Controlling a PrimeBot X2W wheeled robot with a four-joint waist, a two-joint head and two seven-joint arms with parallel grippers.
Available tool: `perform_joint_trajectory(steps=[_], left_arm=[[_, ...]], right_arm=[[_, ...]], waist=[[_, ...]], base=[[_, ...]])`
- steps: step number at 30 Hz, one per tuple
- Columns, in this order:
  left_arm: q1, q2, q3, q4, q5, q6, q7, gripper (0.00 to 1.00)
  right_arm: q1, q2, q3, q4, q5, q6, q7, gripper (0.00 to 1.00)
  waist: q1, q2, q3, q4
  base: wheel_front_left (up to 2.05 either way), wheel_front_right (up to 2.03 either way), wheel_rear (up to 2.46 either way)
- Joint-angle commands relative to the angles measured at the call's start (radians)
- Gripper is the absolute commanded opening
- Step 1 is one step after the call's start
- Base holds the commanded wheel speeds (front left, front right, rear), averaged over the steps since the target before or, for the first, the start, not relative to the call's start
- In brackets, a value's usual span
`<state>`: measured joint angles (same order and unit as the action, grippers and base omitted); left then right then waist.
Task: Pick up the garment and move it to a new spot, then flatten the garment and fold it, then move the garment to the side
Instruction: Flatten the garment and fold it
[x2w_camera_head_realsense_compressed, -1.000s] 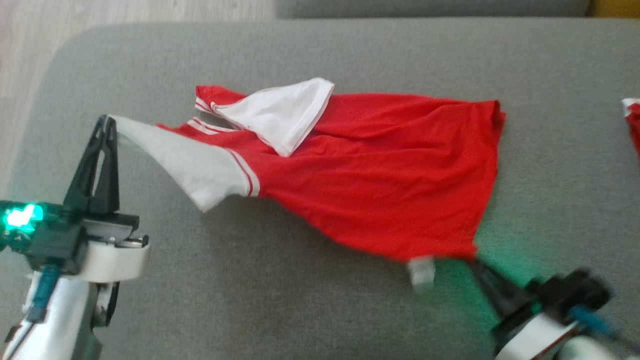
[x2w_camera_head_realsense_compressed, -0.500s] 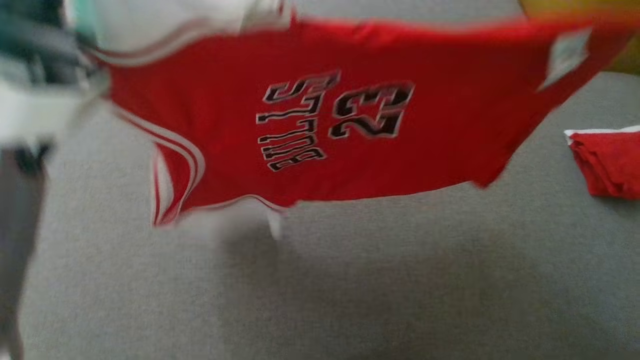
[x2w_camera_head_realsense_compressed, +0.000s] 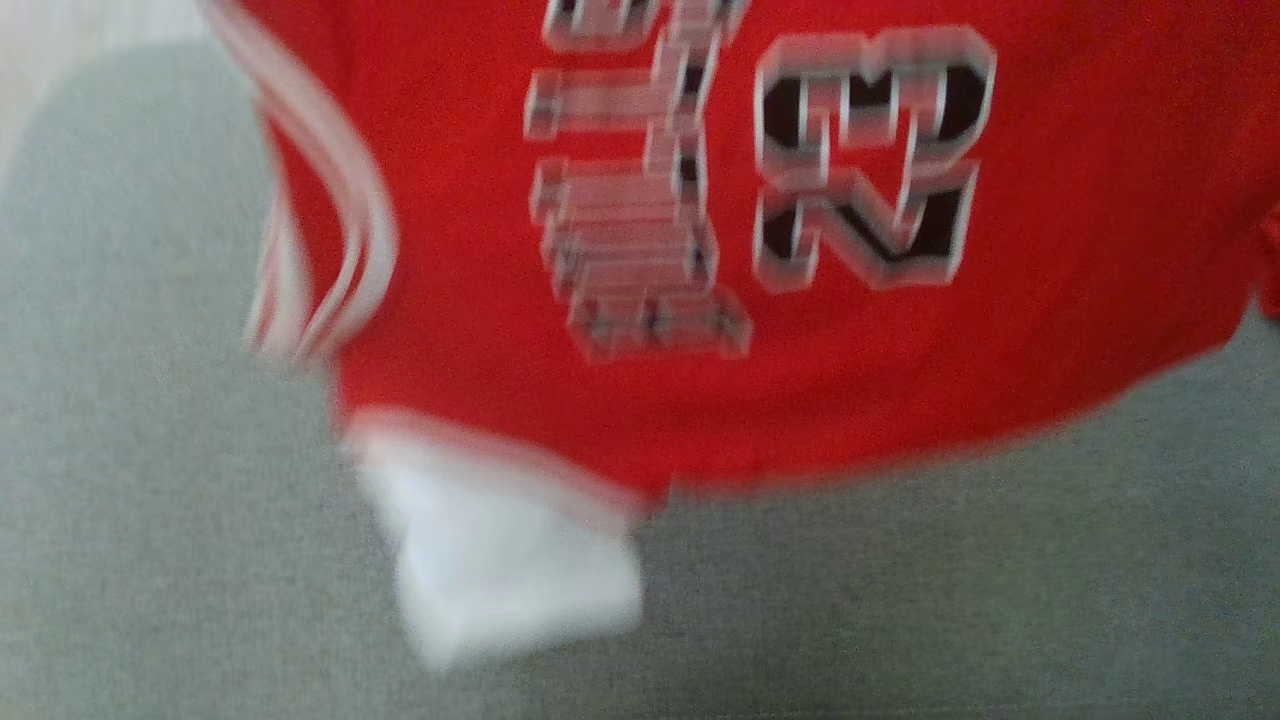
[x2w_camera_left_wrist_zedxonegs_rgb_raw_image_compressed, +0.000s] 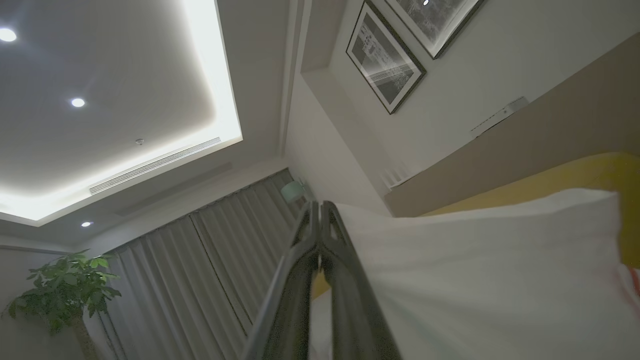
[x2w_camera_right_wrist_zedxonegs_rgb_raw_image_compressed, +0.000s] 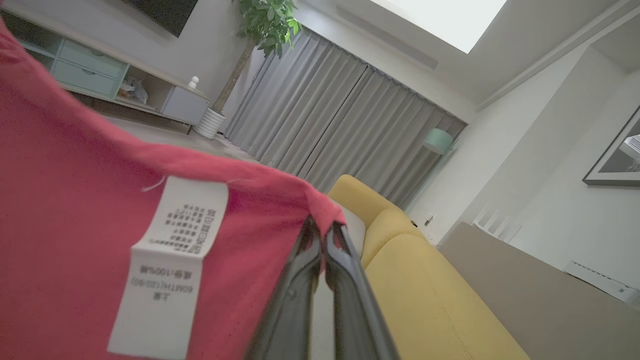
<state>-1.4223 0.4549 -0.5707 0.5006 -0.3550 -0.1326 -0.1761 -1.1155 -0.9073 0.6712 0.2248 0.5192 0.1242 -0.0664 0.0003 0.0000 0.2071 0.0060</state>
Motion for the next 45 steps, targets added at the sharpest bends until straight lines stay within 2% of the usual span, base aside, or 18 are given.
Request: perform_joint_trajectory(steps=[1,2,6,10,15,19,24,28,34,36,41,45], left_arm=[[-0.124,0.028,0.020,0.056,0.040,0.007,-0.033,0.00],[-0.124,0.028,0.020,0.056,0.040,0.007,-0.033,0.00],[-0.222,-0.021,0.026,0.129,0.076,0.039,-0.076,0.00],[-0.242,-0.042,0.038,0.128,0.079,0.031,-0.085,0.00],[-0.156,-0.028,0.066,0.034,0.077,0.020,-0.085,0.00],[-0.027,-0.002,0.086,-0.036,0.062,0.014,-0.085,0.00],[0.198,0.027,0.075,-0.147,0.032,0.007,-0.085,0.00],[0.438,0.061,0.055,-0.259,0.022,0.013,-0.086,0.00],[0.856,0.125,0.035,-0.445,-0.002,0.093,-0.086,0.00],[0.979,0.129,0.029,-0.495,-0.028,0.112,-0.086,0.00],[1.245,0.125,0.025,-0.512,-0.078,0.145,-0.086,0.00],[1.391,0.106,0.008,-0.483,-0.101,0.149,-0.086,0.00]], right_arm=[[-0.080,0.015,0.022,0.079,-0.003,0.007,-0.036,0.00],[-0.080,0.015,0.022,0.079,-0.003,0.007,-0.036,0.00],[-0.211,0.042,0.049,0.210,-0.037,0.007,-0.120,0.00],[-0.283,0.039,0.073,0.284,-0.080,0.007,-0.165,0.00],[-0.283,0.016,0.115,0.326,-0.101,0.007,-0.186,0.00],[-0.233,0.010,0.125,0.348,-0.093,0.007,-0.193,0.00],[-0.095,-0.003,0.132,0.328,-0.093,0.007,-0.195,0.00],[0.073,-0.014,0.092,0.286,-0.081,0.007,-0.195,0.00],[0.408,-0.018,-0.028,0.196,-0.082,0.007,-0.195,0.00],[0.518,-0.004,-0.079,0.169,-0.087,0.007,-0.195,0.00],[0.751,0.046,-0.174,0.121,-0.149,0.007,-0.195,0.00],[0.905,0.073,-0.227,0.098,-0.180,0.007,-0.195,0.00]], waist=[[-0.0003,0.0000,0.115,0.019],[-0.0003,0.0000,0.115,0.019],[-0.0003,0.0000,0.167,0.028],[-0.0003,0.0000,0.196,0.039],[-0.0003,0.0000,0.222,0.061],[-0.0003,0.0000,0.233,0.072],[-0.0003,0.0000,0.218,0.086],[-0.0003,0.0000,0.181,0.086],[-0.0003,0.0000,0.125,0.076],[-0.0003,0.0000,0.106,0.070],[-0.0003,0.0000,0.043,0.049],[-0.0003,0.0000,-0.004,0.043]], base=[[0.00,0.00,0.00],[0.00,0.00,0.00],[0.00,0.00,0.00],[0.00,0.00,0.00],[0.00,0.00,0.00],[0.00,0.00,0.00],[0.00,0.00,0.00],[0.00,0.00,0.00],[0.00,0.00,0.00],[0.00,0.00,0.00],[0.00,0.00,0.00],[0.00,0.00,0.00]])
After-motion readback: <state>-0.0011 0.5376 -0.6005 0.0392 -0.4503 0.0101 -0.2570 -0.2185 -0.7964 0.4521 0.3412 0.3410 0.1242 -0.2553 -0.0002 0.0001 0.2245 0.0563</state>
